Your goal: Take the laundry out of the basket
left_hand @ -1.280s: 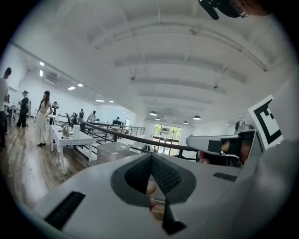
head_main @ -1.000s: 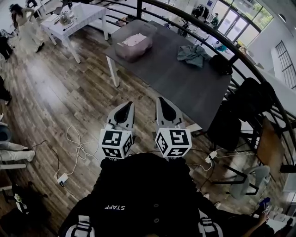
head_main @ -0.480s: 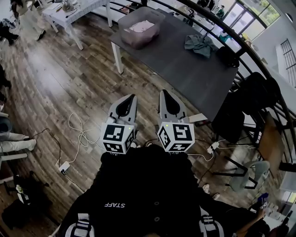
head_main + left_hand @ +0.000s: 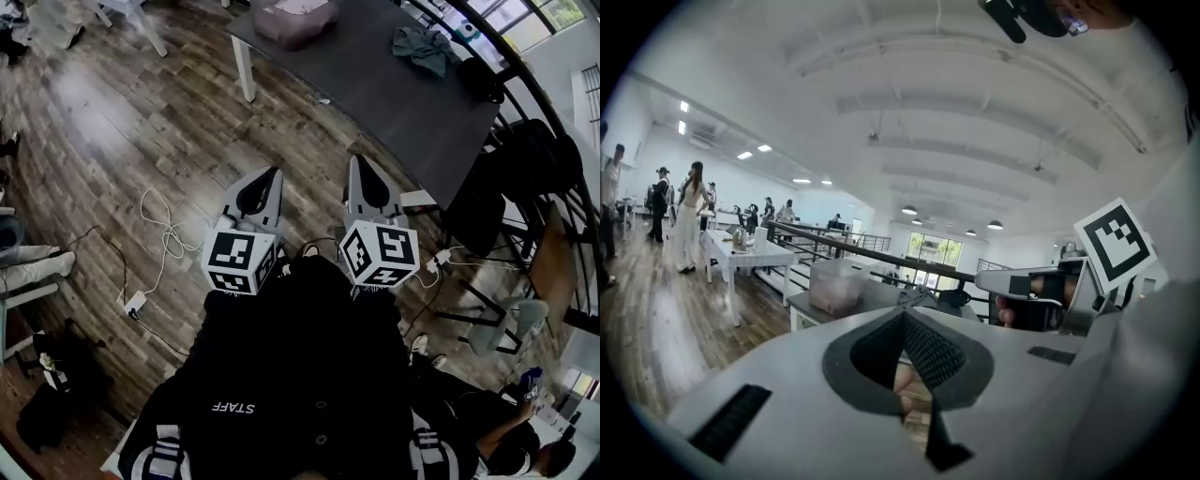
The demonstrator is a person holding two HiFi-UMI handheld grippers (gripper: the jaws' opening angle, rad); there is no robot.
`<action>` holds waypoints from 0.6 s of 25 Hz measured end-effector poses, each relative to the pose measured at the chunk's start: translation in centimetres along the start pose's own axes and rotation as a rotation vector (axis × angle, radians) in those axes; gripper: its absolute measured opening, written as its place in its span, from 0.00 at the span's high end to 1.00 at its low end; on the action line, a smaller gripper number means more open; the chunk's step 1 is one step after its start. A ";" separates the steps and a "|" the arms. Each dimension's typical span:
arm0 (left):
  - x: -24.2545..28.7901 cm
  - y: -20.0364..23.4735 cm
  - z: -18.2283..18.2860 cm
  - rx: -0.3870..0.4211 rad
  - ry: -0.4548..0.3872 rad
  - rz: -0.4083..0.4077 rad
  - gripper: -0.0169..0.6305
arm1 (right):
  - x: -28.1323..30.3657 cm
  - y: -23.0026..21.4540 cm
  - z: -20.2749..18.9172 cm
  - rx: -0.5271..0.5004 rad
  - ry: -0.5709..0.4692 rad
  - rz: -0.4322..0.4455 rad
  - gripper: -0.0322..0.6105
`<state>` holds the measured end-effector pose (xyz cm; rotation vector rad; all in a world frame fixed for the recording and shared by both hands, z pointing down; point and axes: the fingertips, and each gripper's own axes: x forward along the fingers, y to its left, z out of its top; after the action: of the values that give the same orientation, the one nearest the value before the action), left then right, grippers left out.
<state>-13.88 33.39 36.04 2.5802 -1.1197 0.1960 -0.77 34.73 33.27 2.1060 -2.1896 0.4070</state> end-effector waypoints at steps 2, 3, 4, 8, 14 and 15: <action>-0.2 0.8 -0.6 -0.014 0.012 -0.001 0.97 | 0.2 -0.6 -0.4 0.018 0.016 -0.025 0.93; -0.3 1.2 -0.8 -0.020 0.014 -0.002 0.97 | 0.4 -0.7 -0.5 0.023 0.021 -0.033 0.93; -0.4 1.6 -0.9 -0.026 0.016 -0.001 0.97 | 0.6 -0.6 -0.5 0.025 0.024 -0.038 0.93; -0.5 2.6 -1.3 -0.030 0.019 0.003 0.97 | 1.3 0.4 -0.7 0.015 0.026 -0.031 0.93; -0.8 4.1 -1.2 -0.024 0.023 0.022 0.97 | 2.8 1.5 -0.3 0.017 0.021 -0.009 0.93; -0.8 4.4 -1.1 -0.024 0.021 0.029 0.97 | 3.1 1.6 -0.1 0.017 0.018 -0.003 0.93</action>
<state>-17.62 31.54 37.89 2.5363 -1.1461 0.2147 -2.49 31.79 33.90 2.1055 -2.1800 0.4440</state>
